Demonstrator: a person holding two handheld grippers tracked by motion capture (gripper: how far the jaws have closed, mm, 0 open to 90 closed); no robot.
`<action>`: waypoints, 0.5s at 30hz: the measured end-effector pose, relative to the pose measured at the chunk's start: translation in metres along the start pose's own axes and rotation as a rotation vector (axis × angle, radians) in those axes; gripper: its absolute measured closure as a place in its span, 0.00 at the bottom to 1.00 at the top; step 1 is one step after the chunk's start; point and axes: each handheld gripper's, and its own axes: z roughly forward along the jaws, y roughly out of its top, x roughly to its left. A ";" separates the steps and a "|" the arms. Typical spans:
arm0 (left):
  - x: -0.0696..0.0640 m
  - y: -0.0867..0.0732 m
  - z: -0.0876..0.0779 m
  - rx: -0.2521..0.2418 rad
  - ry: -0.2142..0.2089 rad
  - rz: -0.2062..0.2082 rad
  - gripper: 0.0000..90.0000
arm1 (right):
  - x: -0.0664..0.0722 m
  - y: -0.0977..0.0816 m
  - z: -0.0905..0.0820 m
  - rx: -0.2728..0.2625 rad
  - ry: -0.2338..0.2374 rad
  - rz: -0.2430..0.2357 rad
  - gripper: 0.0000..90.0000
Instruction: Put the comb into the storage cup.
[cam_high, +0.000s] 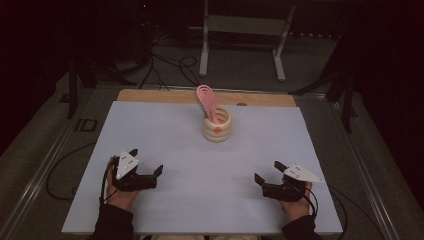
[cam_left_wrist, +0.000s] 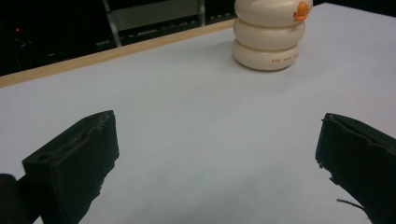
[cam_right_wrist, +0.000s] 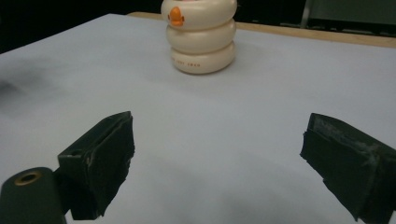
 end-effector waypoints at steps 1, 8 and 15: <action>0.002 -0.002 -0.002 0.000 -0.005 -0.002 0.00 | 0.000 0.000 -0.001 -0.003 -0.001 0.002 0.10; 0.009 -0.013 -0.016 -0.010 -0.013 -0.022 0.00 | -0.001 0.002 -0.006 -0.045 0.000 -0.008 0.10; 0.016 -0.018 -0.029 -0.037 -0.008 -0.031 0.00 | -0.001 0.002 -0.008 -0.073 0.001 -0.012 0.11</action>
